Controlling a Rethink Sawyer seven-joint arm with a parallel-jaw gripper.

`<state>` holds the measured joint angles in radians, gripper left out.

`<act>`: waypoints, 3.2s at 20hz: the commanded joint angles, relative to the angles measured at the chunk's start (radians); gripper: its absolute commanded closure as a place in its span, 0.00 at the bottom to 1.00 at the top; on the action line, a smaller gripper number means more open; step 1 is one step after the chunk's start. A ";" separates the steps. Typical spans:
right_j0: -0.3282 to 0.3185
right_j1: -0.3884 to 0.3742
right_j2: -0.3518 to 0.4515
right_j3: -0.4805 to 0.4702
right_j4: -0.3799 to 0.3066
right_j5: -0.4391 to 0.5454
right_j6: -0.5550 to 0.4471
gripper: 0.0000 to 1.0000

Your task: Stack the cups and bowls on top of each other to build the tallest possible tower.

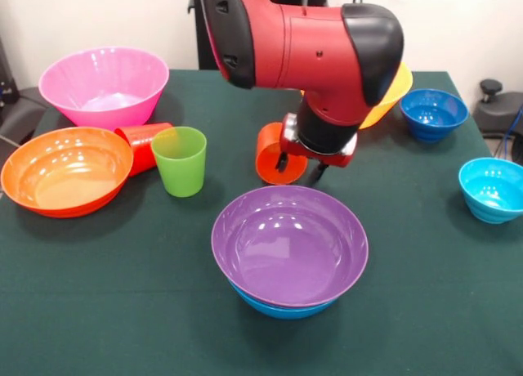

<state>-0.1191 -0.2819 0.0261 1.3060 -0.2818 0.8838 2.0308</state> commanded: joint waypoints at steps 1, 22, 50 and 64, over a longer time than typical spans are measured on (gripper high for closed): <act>-0.009 0.005 0.139 0.018 -0.037 0.153 -0.237 0.00; -0.030 -0.069 0.091 0.003 -0.162 0.327 -0.267 0.00; -0.285 -0.139 0.279 0.253 -0.300 0.080 -0.336 0.00; -0.314 -0.392 0.376 0.318 -0.295 -0.184 -0.198 0.00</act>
<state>-0.4330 -0.6118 0.2822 1.6026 -0.5259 0.8122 1.9961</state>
